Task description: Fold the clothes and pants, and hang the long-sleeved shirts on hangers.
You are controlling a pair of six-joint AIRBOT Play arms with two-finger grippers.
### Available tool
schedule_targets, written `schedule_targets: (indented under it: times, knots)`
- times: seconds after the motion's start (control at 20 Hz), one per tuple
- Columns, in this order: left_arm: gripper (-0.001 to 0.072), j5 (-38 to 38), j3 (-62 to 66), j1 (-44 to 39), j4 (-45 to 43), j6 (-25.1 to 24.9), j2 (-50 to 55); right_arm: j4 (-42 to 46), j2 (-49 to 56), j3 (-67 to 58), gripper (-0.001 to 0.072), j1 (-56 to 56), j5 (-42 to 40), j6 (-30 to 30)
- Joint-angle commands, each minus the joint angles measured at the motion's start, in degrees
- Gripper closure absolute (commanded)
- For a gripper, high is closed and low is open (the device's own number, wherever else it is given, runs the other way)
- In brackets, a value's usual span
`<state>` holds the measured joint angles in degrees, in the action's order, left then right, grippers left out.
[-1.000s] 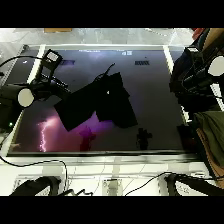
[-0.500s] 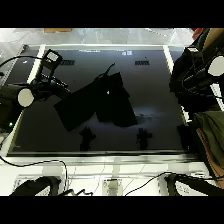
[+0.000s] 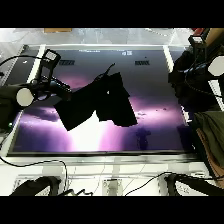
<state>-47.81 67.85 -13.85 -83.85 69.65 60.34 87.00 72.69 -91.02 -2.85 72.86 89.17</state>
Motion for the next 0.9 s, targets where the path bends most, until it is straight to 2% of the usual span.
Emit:
schedule_targets:
  times: [0.0,0.1,0.2,0.35,0.45,0.55,0.65,0.85]
  knots:
    - [0.0482,-4.17,-0.02,0.02,8.33,2.38,0.04,-4.92,0.33,0.76,0.0693,-0.04,-1.14,-5.03]
    - [0.0482,-5.66,-0.02,0.02,8.92,2.38,0.07,-6.64,0.35,4.85,0.0693,-0.04,-0.13,-12.0]
    - [0.0482,-7.21,-0.02,0.04,8.9,2.36,0.09,-12.72,0.37,12.7,0.0693,-0.04,-1.57,-21.4]
    - [0.048,-7.34,-0.02,0.02,8.94,2.38,0.09,-31.74,0.87,27.26,0.0693,-0.07,-8.76,-32.22]
    - [0.0473,-7.32,-0.02,0.02,8.94,2.38,0.09,-41.4,2.14,33.83,0.0667,-0.31,-15.23,-32.26]
    - [0.0473,-7.32,-0.02,0.02,8.94,2.38,0.09,-45.33,4.28,36.39,0.0433,-1.99,-19.32,-32.26]
    - [0.0473,-7.3,-0.02,0.02,8.94,2.38,0.09,-45.77,7.21,36.26,0.0392,-5.29,-20.31,-32.26]
    - [0.0473,-7.3,-0.02,0.02,8.94,2.38,0.09,-54.03,13.94,34.8,0.0384,-11.58,-25.7,-32.28]
